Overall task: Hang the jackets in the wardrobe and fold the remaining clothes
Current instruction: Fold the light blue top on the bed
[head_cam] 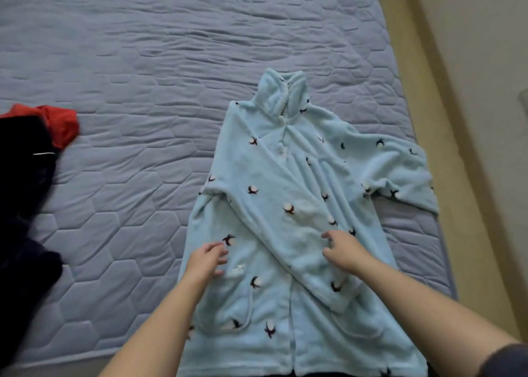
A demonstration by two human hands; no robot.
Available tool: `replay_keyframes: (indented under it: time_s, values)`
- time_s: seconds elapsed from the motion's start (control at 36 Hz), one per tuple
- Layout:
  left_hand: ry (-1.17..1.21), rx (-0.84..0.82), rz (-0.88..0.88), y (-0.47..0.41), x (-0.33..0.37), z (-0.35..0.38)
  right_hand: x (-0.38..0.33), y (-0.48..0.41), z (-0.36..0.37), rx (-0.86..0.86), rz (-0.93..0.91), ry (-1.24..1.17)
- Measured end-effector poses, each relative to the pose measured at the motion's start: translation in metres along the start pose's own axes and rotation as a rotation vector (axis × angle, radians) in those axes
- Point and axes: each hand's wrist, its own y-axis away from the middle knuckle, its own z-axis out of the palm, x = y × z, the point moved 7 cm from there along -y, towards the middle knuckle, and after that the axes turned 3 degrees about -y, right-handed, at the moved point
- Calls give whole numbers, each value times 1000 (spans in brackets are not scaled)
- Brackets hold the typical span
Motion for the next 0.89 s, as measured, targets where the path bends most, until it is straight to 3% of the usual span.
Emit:
replay_keyframes:
  time_s: [0.11, 0.28, 0.42, 0.53, 0.64, 0.69, 0.75, 0.83, 0.89]
  values:
    - [321, 21, 6, -41, 47, 2, -59, -52, -20, 131, -174, -49]
    - [700, -194, 3, -96, 83, 27, -144, -122, -49, 202, -317, -112]
    - [945, -122, -1, -133, 68, 38, -208, -175, -60, 252, -344, -307]
    - [1239, 32, 204, -155, 78, 14, -247, -207, -64, 234, -308, -386]
    - [1138, 75, 329, -166, 75, 5, -275, -228, -57, 182, -277, -450]
    - [1069, 140, 381, -171, 73, -1, -296, -235, -63, 264, -393, -475]
    - [1010, 228, 432, -179, 72, -12, -320, -242, -55, 270, -501, -340]
    - [925, 229, 484, -189, 74, -16, -317, -255, -27, 149, -489, -36]
    - [915, 150, 474, -193, 75, -14, -304, -255, -22, 174, -494, -76]
